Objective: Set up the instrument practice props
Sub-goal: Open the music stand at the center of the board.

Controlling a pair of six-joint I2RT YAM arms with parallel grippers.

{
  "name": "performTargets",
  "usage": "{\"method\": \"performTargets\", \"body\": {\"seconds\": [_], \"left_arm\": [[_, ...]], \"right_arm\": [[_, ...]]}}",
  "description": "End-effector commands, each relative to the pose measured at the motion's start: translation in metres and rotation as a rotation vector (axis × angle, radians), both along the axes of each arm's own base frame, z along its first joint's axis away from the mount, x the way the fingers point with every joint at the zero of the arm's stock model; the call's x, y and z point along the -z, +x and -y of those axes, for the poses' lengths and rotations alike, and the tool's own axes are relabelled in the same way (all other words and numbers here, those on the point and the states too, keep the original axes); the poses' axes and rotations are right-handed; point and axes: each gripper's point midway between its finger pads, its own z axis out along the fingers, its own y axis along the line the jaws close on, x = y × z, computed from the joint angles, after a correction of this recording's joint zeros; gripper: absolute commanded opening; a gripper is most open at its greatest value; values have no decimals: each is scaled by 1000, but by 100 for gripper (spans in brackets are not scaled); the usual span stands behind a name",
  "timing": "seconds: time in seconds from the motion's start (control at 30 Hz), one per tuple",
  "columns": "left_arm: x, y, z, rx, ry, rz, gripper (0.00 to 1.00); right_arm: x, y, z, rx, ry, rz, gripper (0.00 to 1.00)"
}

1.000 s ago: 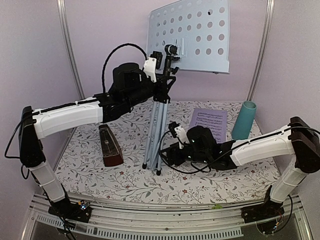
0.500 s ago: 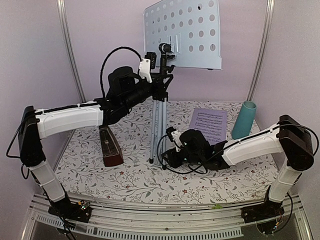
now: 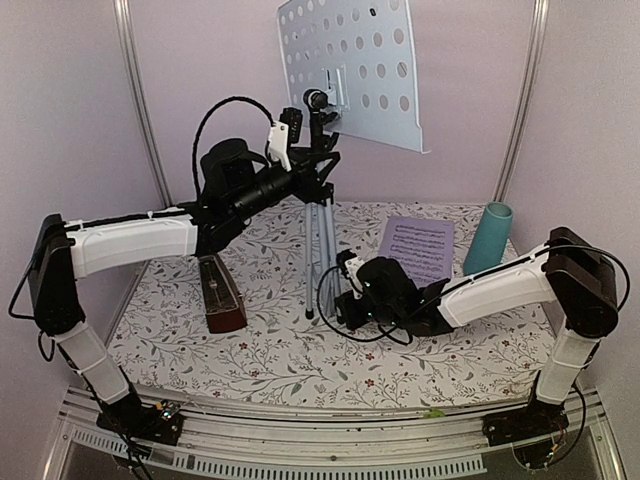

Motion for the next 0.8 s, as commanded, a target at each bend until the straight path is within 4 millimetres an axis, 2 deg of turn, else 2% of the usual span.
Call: {"method": "performTargets", "body": {"seconds": [0.0, 0.23, 0.47, 0.77], "left_arm": [[-92, -52, -11, 76, -145, 272, 0], [-50, -44, 11, -11, -77, 190, 0], [-29, -43, 20, -52, -32, 153, 0], [-16, -37, 22, -71, -2, 114, 0]], "right_arm": [[40, -11, 40, 3, -158, -39, 5], [56, -31, 58, -8, -135, -74, 4], [59, -35, 60, -24, -106, -65, 18], [53, -30, 49, -43, -87, -33, 57]]}}
